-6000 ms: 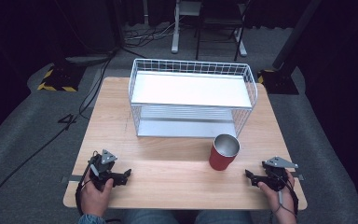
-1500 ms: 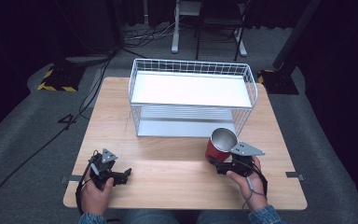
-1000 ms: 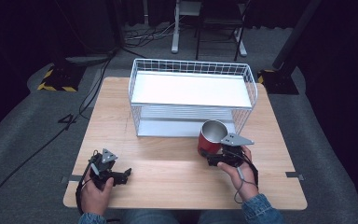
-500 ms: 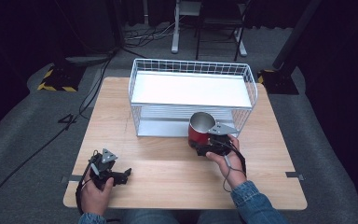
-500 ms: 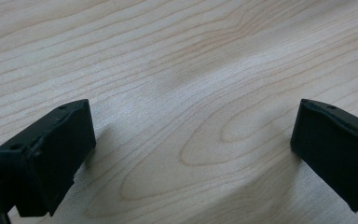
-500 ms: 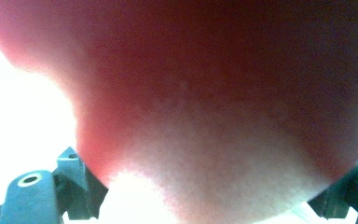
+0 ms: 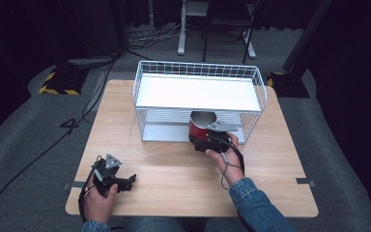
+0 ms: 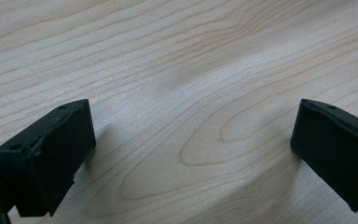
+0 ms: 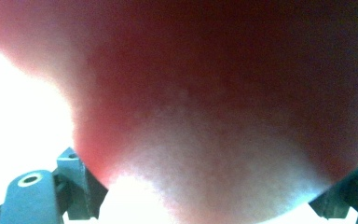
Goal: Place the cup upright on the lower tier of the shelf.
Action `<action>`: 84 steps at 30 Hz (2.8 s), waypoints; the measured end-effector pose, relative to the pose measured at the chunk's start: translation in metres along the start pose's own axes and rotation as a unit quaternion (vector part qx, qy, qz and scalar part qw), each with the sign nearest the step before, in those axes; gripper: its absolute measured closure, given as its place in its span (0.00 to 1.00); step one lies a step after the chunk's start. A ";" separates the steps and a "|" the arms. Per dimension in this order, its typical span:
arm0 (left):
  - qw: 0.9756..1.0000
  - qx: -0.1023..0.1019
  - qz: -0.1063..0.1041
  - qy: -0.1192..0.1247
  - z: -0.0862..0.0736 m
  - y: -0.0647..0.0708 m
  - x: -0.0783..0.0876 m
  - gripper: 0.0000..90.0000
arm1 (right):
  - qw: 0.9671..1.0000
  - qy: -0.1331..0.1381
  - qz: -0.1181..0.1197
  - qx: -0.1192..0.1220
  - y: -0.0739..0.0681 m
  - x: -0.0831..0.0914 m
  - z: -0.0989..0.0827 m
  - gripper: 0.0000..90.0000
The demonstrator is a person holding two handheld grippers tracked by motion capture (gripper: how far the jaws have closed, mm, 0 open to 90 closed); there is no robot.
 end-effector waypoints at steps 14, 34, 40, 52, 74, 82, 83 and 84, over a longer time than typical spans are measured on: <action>1.000 0.001 0.000 0.000 0.000 0.000 0.000 0.00 | 1.000 0.012 -0.024 -0.015 0.008 -0.029 0.008 0.19; 1.000 0.002 -0.001 0.000 0.000 0.000 0.000 0.00 | 0.995 0.011 -0.093 -0.034 0.019 -0.057 0.014 0.19; 1.000 0.002 -0.001 0.000 0.000 0.000 0.000 0.00 | 0.993 0.009 -0.104 -0.048 0.021 -0.060 0.014 0.19; 1.000 0.002 -0.001 0.000 0.000 0.000 0.000 0.00 | 0.994 -0.001 -0.101 -0.044 0.025 -0.064 0.012 0.18; 1.000 0.002 0.000 0.000 0.000 0.000 0.000 0.00 | 0.995 -0.020 -0.093 -0.024 0.025 -0.061 0.007 0.18; 1.000 0.002 0.000 0.000 0.000 0.000 0.000 0.00 | 0.996 -0.029 -0.078 -0.028 0.022 -0.050 0.006 0.18; 1.000 0.002 0.000 0.000 0.000 0.000 0.000 0.00 | 0.996 -0.029 -0.075 -0.030 0.022 -0.048 0.006 0.18; 1.000 0.002 0.000 0.000 0.000 0.000 0.000 0.00 | 0.997 -0.030 -0.070 -0.029 0.022 -0.045 0.007 0.18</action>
Point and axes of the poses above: each handheld gripper's, and its own axes: x roughly backward along the jaws, z roughly out of its top, y roughly to its right, the point moved 1 cm from there along -x, roughly forward along the jaws, and after that the axes turned 12 degrees about z, right-handed, at the moved point
